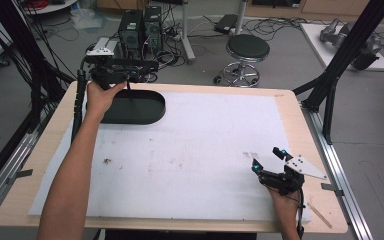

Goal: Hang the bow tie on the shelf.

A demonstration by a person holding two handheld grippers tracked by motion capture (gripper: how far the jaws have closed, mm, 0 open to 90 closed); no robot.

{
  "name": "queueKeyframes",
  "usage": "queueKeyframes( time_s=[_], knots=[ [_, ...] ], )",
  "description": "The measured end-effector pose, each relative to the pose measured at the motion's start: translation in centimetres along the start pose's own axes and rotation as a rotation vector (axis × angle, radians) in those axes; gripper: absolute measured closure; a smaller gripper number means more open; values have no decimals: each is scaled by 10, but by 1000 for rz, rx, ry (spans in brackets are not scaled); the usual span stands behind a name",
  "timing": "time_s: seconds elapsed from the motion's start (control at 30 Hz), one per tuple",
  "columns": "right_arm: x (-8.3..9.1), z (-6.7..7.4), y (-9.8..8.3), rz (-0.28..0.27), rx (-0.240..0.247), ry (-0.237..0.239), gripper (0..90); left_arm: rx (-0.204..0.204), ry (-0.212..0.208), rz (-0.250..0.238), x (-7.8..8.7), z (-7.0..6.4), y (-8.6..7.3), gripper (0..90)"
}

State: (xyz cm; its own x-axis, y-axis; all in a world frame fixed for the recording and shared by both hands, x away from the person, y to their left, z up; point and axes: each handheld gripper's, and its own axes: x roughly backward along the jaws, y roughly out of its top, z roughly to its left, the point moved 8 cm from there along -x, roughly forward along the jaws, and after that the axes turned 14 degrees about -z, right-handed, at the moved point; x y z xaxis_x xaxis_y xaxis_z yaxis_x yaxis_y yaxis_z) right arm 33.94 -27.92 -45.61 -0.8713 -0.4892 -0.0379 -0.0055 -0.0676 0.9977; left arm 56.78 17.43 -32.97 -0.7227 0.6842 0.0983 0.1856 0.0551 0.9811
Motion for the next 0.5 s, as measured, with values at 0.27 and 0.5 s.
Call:
queueKeyframes(
  time_s=[0.27,0.5],
  knots=[
    [0,0,0,0,0,1,102,-44,77,26,-5,2,-5,814],
    [0,1,0,1,1,3,102,-112,120,77,-8,1,-12,810]
  ],
)
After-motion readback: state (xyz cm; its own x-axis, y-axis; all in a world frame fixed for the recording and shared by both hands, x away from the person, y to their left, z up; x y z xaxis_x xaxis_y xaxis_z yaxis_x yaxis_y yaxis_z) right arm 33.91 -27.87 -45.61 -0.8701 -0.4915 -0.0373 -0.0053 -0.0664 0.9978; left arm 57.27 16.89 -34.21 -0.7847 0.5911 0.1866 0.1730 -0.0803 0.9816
